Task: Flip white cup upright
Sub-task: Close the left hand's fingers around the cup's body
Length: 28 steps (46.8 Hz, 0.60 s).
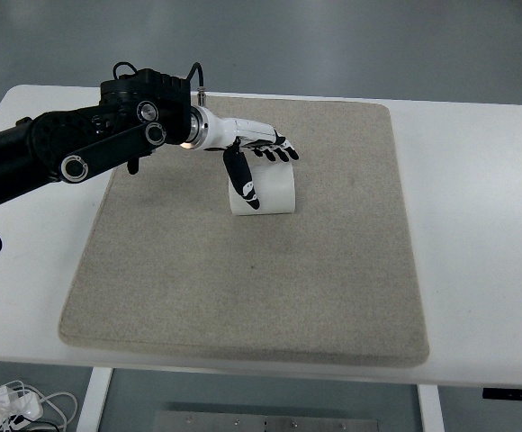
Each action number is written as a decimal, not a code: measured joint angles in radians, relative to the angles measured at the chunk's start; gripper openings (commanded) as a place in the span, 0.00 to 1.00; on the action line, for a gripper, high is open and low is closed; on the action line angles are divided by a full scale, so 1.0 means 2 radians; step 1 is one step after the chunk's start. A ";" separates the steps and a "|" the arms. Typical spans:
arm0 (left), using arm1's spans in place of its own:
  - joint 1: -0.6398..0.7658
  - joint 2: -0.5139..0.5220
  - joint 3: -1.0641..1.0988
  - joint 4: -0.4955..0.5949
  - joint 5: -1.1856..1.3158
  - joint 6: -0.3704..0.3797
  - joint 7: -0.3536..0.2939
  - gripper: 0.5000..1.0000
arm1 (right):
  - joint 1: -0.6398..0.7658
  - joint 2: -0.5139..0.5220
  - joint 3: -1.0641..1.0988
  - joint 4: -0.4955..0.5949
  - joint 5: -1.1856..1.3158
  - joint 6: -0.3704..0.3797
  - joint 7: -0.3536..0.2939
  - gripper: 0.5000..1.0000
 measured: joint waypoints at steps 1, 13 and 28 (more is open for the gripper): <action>0.000 -0.002 0.000 0.000 0.000 0.000 0.000 0.97 | 0.000 0.000 0.000 0.000 0.000 0.000 0.000 0.90; 0.000 -0.014 0.001 0.010 0.002 0.000 0.000 0.97 | 0.000 0.000 0.000 0.000 0.000 0.000 0.000 0.90; 0.002 -0.023 0.001 0.022 0.009 -0.001 0.000 0.96 | 0.000 0.000 0.000 0.000 0.000 0.000 0.000 0.90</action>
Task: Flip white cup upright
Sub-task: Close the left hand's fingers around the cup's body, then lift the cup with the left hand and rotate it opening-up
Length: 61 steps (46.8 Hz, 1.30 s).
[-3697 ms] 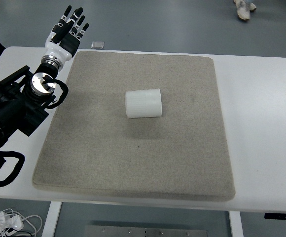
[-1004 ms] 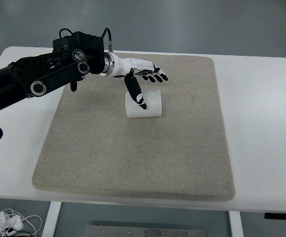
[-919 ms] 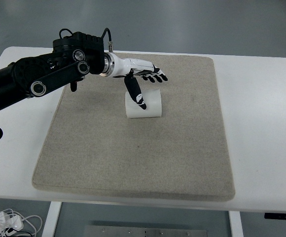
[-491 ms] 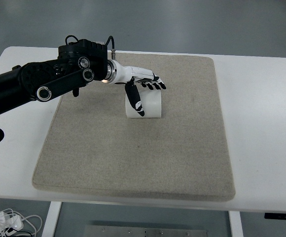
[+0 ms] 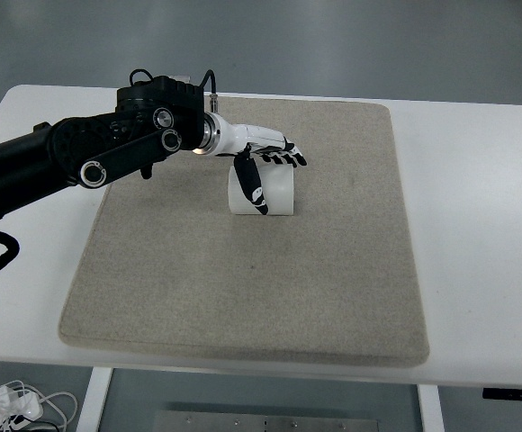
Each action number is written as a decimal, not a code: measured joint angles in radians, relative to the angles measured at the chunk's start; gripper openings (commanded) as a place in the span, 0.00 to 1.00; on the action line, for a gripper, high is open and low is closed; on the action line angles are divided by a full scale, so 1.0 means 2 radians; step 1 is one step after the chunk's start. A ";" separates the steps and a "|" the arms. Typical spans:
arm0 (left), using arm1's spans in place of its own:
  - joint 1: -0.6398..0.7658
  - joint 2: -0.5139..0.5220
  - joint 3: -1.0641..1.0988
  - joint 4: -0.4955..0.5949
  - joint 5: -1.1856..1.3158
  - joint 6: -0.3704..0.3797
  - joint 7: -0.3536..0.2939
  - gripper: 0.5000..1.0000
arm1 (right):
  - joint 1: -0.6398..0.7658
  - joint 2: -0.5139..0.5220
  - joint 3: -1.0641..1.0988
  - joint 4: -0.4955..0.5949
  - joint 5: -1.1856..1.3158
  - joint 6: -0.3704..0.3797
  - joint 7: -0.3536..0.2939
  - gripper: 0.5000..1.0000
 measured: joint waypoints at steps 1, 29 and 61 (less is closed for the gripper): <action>0.000 0.000 0.000 0.000 0.001 0.000 0.000 0.95 | 0.000 0.000 0.000 0.000 0.000 0.000 0.000 0.90; 0.002 -0.005 0.016 0.003 0.015 0.000 -0.001 0.57 | 0.000 0.000 0.000 0.000 0.000 0.000 0.000 0.90; -0.012 0.000 -0.041 0.017 -0.029 -0.003 -0.015 0.05 | 0.000 0.000 0.000 0.000 0.000 0.000 0.000 0.90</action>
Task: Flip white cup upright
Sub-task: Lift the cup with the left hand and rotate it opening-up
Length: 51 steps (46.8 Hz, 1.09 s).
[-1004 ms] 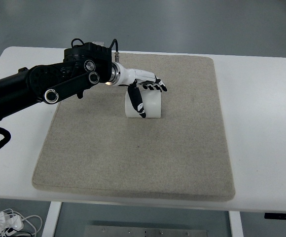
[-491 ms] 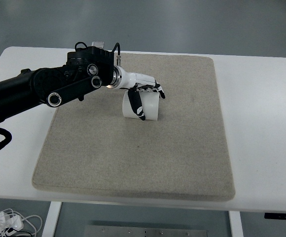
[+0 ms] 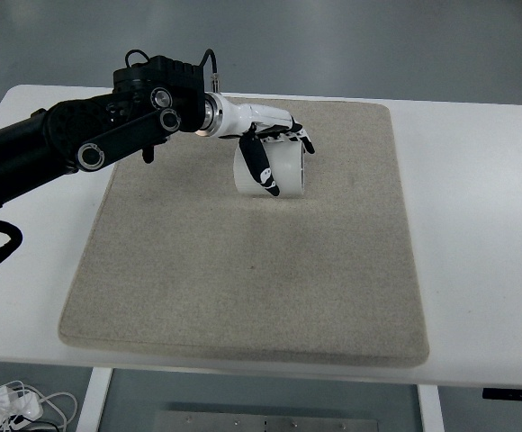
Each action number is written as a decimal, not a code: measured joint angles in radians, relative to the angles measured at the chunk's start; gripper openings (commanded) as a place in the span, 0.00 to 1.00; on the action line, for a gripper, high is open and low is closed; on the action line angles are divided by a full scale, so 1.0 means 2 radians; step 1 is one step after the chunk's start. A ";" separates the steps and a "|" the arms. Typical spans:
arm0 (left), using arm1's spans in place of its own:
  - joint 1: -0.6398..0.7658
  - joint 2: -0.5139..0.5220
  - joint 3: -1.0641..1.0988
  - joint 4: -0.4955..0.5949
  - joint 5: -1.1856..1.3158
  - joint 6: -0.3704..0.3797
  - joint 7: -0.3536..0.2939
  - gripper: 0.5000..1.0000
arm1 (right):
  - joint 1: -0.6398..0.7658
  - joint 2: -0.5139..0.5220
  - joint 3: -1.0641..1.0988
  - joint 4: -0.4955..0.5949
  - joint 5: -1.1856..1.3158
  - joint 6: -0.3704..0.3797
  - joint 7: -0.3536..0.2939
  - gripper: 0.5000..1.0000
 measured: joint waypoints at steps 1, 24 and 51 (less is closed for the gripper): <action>0.002 0.000 -0.008 0.003 -0.007 0.000 -0.003 0.05 | 0.000 0.000 0.000 0.000 0.000 0.000 0.000 0.90; 0.066 0.017 -0.073 0.045 -0.216 -0.003 -0.086 0.05 | 0.000 0.000 0.000 0.000 0.000 0.000 0.000 0.90; 0.194 0.010 -0.192 0.046 -0.211 -0.001 -0.219 0.02 | 0.000 0.000 0.000 0.000 0.000 0.000 0.000 0.90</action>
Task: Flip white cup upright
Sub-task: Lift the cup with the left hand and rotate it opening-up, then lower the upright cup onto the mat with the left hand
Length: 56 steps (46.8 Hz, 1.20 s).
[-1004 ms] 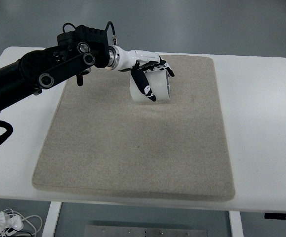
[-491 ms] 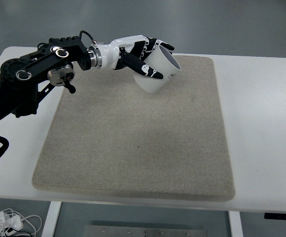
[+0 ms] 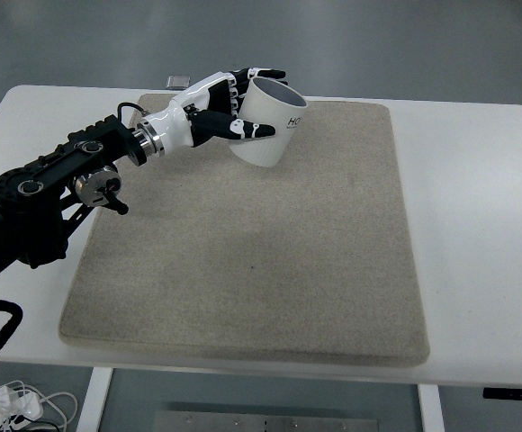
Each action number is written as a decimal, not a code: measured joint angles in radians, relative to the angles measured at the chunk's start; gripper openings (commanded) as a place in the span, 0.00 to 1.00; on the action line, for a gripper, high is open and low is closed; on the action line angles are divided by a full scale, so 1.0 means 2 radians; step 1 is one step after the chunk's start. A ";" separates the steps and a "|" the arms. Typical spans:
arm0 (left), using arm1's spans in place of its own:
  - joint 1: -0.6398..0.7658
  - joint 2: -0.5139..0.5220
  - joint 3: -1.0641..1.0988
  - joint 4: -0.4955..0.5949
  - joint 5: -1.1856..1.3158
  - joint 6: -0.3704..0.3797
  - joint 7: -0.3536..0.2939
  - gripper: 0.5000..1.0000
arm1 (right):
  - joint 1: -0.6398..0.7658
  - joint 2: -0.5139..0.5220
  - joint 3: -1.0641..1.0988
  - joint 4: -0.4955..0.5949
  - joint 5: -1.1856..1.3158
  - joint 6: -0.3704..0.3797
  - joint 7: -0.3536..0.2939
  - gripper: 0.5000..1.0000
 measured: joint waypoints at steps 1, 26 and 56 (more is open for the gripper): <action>0.002 0.000 -0.002 0.001 0.000 0.000 -0.007 0.02 | 0.000 0.000 0.000 0.000 0.000 0.000 0.000 0.90; 0.005 -0.032 0.005 0.094 0.021 0.007 -0.152 0.04 | 0.000 0.000 0.000 0.000 0.000 0.000 0.000 0.90; 0.008 -0.052 0.091 0.106 0.070 0.124 -0.152 0.17 | 0.000 0.000 0.000 0.000 0.000 0.000 0.000 0.90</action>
